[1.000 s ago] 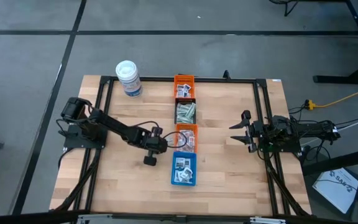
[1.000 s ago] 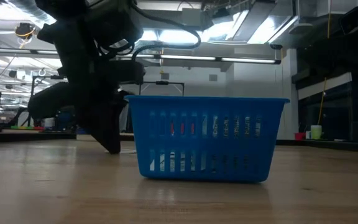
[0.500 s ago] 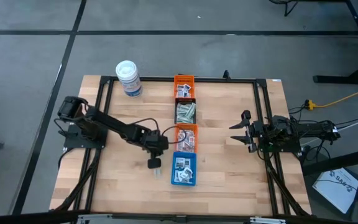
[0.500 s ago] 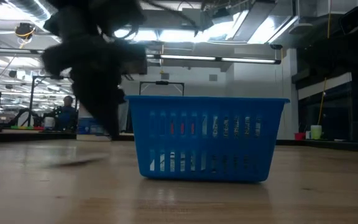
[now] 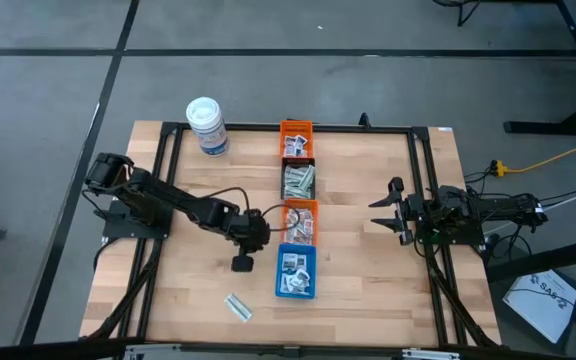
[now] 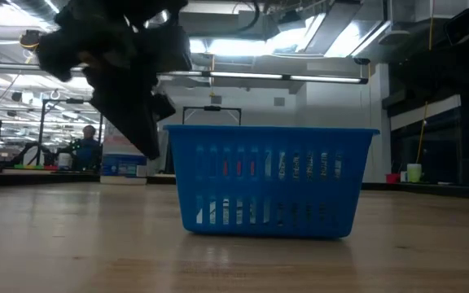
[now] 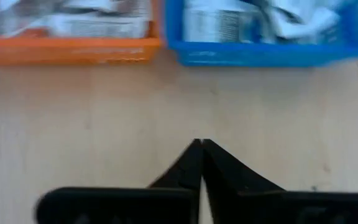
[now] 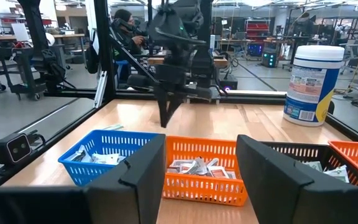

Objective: Pick & Place First Aid Supplies
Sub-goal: Put the green bandage into the black bin

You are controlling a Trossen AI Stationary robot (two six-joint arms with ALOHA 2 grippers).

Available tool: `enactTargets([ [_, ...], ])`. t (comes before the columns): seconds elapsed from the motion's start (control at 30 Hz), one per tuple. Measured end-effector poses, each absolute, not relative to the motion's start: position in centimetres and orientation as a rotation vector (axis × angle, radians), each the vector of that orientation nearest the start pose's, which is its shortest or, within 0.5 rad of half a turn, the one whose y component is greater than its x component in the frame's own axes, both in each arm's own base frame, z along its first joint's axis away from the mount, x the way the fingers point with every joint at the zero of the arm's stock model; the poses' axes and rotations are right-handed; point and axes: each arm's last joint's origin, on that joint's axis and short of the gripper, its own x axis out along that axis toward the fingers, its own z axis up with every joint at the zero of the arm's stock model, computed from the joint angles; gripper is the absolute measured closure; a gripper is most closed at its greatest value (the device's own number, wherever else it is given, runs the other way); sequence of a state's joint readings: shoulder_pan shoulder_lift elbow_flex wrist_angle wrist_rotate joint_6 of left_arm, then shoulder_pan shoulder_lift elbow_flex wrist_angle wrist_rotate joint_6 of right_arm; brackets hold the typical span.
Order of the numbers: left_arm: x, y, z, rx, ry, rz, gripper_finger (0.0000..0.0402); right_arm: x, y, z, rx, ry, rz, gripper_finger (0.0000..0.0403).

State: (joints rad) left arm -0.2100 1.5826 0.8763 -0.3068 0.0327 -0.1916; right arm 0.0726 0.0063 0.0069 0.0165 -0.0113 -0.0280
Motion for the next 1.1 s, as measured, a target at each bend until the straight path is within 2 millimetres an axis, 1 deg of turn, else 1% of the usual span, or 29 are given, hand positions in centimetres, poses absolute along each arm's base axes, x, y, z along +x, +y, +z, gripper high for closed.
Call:
enactTargets([
  [0.07,29.3,-6.9,17.7,-0.025,1.041,-0.167,0.0387,9.7,0.7,16.7,-0.027,-0.019,0.083,0.0208],
  [0.17,28.9,-7.6,18.2,0.002,1.096,-0.196,0.0365,9.7,0.7,16.7,-0.027,-0.019,0.083,0.0208],
  [0.23,28.7,-8.1,18.5,0.017,1.131,-0.24,0.0346,9.7,0.7,16.7,-0.027,-0.018,0.083,0.0208],
  [0.33,28.4,-8.9,19.0,0.064,1.158,-0.353,0.0314,9.7,0.7,16.7,-0.028,-0.018,0.083,0.0208],
  [0.43,28.4,-9.6,19.7,0.119,1.145,-0.427,0.0281,9.7,0.7,16.7,-0.028,-0.018,0.084,0.0208],
  [0.5,28.2,-9.6,20.3,0.147,1.124,-0.444,0.0261,9.7,0.7,16.7,-0.027,-0.018,0.083,0.0208],
  [0.6,27.8,-8.7,21.0,0.13,1.121,-0.417,0.0236,9.7,0.7,16.7,-0.028,-0.018,0.083,0.0208],
  [0.67,27.7,-8.2,21.4,0.104,1.121,-0.388,0.0224,9.7,0.7,16.7,-0.028,-0.018,0.083,0.0208],
  [0.73,27.5,-8.1,21.6,0.098,1.124,-0.38,0.0218,9.7,0.7,16.7,-0.027,-0.018,0.083,0.0208],
  [0.8,27.3,-9.0,21.7,0.102,1.121,-0.401,0.0216,9.7,0.7,16.7,-0.028,-0.018,0.084,0.0208],
  [0.87,26.8,-10.4,21.7,0.114,1.125,-0.439,0.0215,9.7,0.7,16.7,-0.027,-0.018,0.084,0.0208],
  [1.0,25.4,-14.2,21.6,0.197,1.092,-0.563,0.0215,9.7,0.7,16.7,-0.027,-0.018,0.083,0.0208],
  [1.1,24.2,-16.8,21.6,0.261,1.053,-0.605,0.0215,9.7,0.7,16.7,-0.028,-0.018,0.084,0.0208],
])
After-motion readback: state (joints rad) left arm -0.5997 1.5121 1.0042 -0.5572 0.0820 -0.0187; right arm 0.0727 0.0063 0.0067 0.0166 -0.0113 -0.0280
